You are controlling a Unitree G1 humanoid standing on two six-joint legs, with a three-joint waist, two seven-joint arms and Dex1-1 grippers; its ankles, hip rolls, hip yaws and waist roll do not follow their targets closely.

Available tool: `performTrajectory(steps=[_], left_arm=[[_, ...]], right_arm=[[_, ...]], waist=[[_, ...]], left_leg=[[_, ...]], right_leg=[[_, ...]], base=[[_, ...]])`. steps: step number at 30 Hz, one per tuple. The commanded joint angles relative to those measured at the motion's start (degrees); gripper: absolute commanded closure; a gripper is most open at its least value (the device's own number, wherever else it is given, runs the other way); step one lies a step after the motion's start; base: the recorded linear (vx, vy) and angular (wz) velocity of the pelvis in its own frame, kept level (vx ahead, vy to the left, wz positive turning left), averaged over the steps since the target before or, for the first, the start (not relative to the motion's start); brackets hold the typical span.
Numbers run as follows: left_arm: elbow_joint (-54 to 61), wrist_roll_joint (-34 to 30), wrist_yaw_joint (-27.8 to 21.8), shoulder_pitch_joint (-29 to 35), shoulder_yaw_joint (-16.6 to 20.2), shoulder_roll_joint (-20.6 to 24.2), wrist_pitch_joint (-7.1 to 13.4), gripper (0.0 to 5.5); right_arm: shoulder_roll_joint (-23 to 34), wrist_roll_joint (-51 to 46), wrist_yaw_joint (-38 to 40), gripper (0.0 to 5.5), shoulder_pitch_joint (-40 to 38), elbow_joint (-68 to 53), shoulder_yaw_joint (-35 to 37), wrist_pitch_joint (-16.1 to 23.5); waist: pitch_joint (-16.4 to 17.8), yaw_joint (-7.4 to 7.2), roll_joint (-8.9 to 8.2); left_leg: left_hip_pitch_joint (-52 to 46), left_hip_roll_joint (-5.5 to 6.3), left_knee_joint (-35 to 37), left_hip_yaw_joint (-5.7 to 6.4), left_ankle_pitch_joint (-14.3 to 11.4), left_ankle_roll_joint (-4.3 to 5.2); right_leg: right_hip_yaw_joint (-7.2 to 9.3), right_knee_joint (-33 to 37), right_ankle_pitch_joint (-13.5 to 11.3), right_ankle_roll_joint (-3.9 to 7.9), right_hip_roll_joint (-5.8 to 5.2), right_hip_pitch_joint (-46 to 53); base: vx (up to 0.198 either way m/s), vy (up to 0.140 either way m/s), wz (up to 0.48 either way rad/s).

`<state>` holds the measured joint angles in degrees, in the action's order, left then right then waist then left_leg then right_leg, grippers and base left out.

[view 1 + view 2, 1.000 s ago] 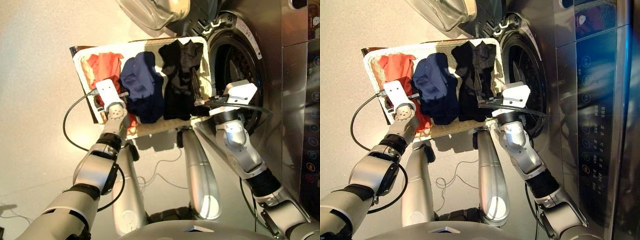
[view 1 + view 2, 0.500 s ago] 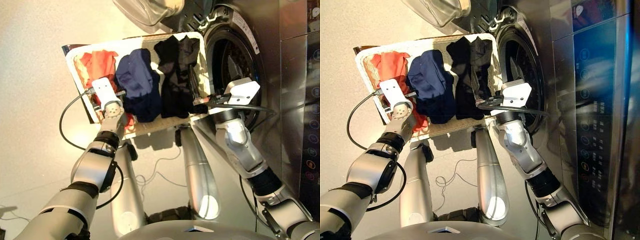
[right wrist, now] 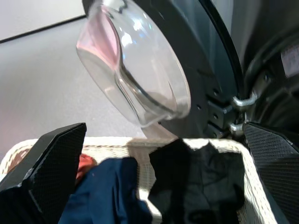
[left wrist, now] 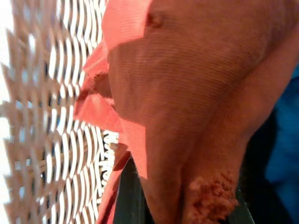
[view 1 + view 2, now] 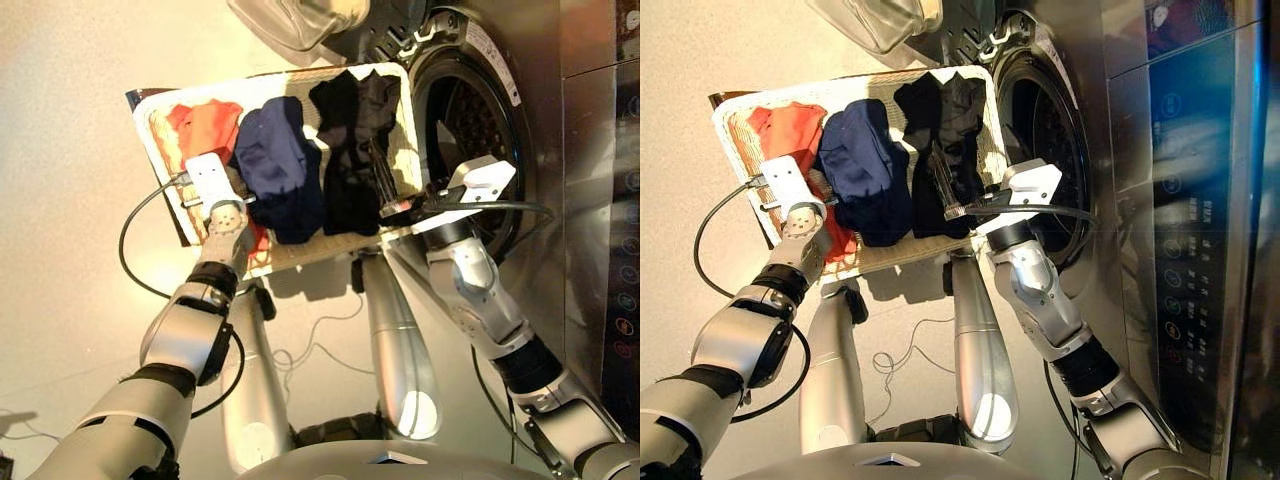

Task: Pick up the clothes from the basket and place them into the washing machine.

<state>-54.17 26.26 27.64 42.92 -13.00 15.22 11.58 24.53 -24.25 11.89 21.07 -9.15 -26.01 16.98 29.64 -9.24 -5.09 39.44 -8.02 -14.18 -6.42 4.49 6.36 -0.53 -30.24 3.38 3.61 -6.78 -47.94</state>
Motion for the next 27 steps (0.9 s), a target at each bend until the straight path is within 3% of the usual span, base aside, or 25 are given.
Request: performTrajectory(steps=[1, 3, 11, 17, 22, 27], left_arm=[[7.39, -6.19, 2.42, -4.85, -1.21, -0.89, 5.19, 5.50], [15.84, -10.06, 1.44, -10.52, -3.21, -0.38, 6.18, 5.50], [36.73, -13.32, -2.20, -21.73, -2.45, 3.06, 8.57, 5.50], [52.91, -15.07, -10.37, -25.64, -2.22, 9.75, 9.98, 5.50], [60.37, -6.07, -19.49, -25.28, -2.99, 11.34, 11.71, 5.50], [66.71, -1.52, -25.34, -24.44, -3.95, 12.40, 11.46, 5.50]], right_arm=[[0.30, 4.13, 1.69, 0.00, -0.40, -1.32, 1.97, 4.32], [0.05, 4.46, 1.19, 0.00, -0.99, 0.39, 2.61, 3.51], [-0.07, 4.70, 0.23, 0.00, -2.67, 3.12, 4.64, -0.68], [3.29, 3.31, -6.59, 0.00, -1.36, 1.97, 3.54, -4.55], [7.84, 3.40, -13.07, 0.00, 1.98, -1.42, 1.01, -6.65], [10.77, 7.19, -17.16, 0.00, 5.85, -3.86, 0.06, -8.66]], waist=[[-2.30, 0.57, 0.11], [-2.35, 1.76, 0.71], [-3.17, 4.23, 1.73], [-4.70, 5.48, 2.08], [-6.20, 5.94, 2.30], [-7.49, 5.99, 2.83]], left_leg=[[-1.83, 1.87, -3.60, 2.20, -4.22, -0.65], [-5.75, 2.83, -1.20, 2.02, -3.64, -0.69], [-13.93, 4.56, 4.27, 1.73, -2.55, -0.85], [-17.44, 5.00, 5.52, 1.54, -2.76, -1.01], [-18.46, 5.40, 6.12, 1.55, -2.62, -0.95], [-19.69, 5.47, 7.10, 1.56, -2.62, -1.04]], right_leg=[[0.17, 14.09, -9.87, 5.45, -1.42, 6.84], [0.32, 15.59, -10.03, 5.60, -1.91, 10.53], [0.67, 19.81, -10.65, 6.08, -3.37, 18.52], [0.62, 22.35, -10.98, 6.39, -4.02, 22.69], [0.42, 23.24, -11.05, 6.31, -4.42, 23.93], [0.25, 22.86, -10.58, 6.37, -4.58, 24.35]], base=[[0.000, 0.000, 0.000], [0.068, 0.035, 0.060], [0.029, 0.014, 0.026], [0.009, 0.005, 0.005], [0.000, 0.000, 0.000], [0.000, 0.000, 0.000]])
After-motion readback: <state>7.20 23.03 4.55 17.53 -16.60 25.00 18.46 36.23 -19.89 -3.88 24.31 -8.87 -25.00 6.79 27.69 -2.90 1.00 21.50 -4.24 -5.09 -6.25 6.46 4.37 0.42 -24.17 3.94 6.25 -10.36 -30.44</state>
